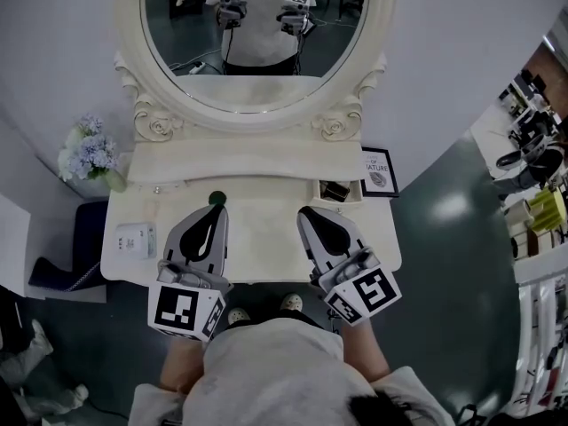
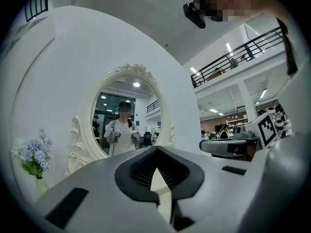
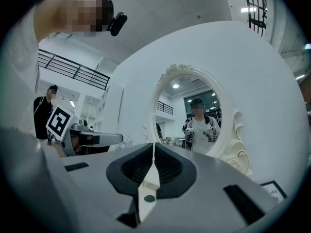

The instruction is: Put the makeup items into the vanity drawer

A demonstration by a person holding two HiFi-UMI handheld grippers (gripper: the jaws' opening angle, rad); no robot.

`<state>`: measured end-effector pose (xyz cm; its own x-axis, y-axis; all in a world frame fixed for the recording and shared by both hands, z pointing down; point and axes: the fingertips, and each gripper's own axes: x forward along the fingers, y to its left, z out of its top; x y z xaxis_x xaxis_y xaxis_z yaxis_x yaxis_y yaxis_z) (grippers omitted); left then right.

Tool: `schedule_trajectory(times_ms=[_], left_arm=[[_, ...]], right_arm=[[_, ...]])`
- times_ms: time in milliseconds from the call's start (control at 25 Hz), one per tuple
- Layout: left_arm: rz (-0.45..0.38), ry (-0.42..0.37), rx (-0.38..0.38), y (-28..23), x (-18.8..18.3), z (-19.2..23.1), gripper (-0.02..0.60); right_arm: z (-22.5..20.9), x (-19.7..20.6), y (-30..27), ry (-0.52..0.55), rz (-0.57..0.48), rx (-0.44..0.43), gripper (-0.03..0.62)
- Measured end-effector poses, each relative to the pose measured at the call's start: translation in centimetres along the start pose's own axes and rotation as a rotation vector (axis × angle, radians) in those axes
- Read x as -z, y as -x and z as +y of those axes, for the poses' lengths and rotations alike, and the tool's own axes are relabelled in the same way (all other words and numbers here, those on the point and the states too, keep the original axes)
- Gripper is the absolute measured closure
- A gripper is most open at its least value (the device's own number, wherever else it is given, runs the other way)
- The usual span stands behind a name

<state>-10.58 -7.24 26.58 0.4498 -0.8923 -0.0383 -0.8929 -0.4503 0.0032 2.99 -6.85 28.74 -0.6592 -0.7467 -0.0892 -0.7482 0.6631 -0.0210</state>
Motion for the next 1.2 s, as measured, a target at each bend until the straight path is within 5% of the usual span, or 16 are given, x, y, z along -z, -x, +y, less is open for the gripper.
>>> schedule_trajectory(times_ms=[1200], left_arm=[[-0.032, -0.040, -0.023, 4.0, -0.1, 2.5, 0.568]], right_arm=[[4.0, -0.3, -0.5, 0.018, -0.020, 0.022, 0.569]])
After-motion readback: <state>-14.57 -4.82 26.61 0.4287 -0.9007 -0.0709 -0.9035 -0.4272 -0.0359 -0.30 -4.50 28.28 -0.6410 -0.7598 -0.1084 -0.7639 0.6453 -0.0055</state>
